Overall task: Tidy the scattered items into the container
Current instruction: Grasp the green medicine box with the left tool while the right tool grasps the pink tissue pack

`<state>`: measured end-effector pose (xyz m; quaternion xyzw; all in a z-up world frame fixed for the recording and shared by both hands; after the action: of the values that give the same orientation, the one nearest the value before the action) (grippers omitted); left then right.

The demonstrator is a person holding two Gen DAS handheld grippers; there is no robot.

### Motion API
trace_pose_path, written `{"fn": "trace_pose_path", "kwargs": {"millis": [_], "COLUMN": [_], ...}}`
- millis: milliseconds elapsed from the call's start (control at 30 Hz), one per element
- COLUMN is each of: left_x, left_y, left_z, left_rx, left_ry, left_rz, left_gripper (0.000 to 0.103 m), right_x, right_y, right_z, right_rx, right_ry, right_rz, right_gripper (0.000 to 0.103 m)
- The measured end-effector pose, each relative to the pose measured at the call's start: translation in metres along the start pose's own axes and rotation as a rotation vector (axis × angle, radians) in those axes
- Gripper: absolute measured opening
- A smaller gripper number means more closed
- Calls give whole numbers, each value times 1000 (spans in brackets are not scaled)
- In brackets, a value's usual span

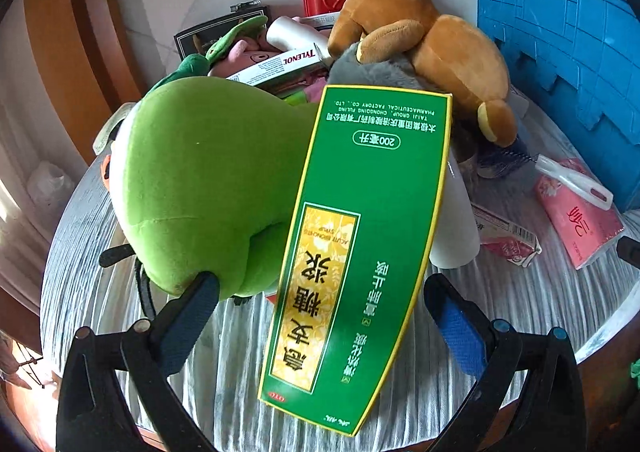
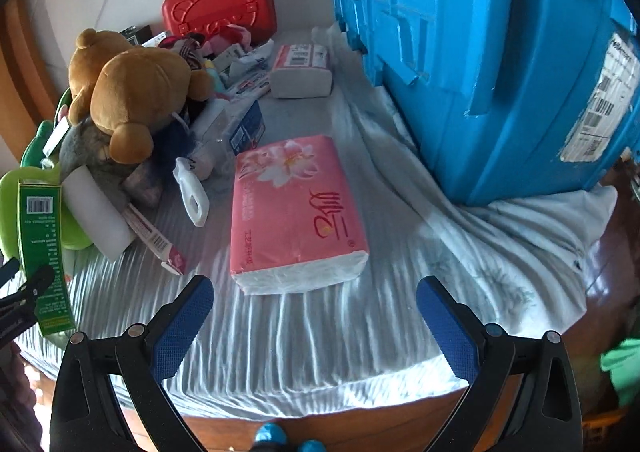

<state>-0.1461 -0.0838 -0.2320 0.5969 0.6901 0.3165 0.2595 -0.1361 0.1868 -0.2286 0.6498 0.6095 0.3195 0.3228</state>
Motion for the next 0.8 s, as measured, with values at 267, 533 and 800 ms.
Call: {"fn": "trace_pose_path", "kwargs": {"millis": [267, 533, 800], "left_x": [17, 19, 25], "left_y": [-14, -2, 44], "left_z": [-5, -12, -37], "left_rx": [-26, -38, 55], "left_ry": [-4, 27, 17], "left_rz": [21, 22, 42], "left_gripper": [92, 54, 53], "right_x": [-1, -3, -2], "right_y": [-38, -58, -38], "right_z": [-7, -16, -17], "right_rx": [7, 8, 19], "right_ry": [5, 17, 13], "right_rz": [-41, -39, -5], "right_gripper": [103, 103, 89]}}
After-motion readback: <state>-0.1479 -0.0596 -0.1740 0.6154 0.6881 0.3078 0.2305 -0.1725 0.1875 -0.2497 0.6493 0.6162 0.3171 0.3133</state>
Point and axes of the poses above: each gripper's, at about its wrist camera, not at the fingertips, and y roughly against the way its jaws point, x to its right, z to its underside, the point moved 4 cm from there along -y, roughly the way its jaws point, and after that the axes turned 11 degrees about y, right-handed, at the moved point
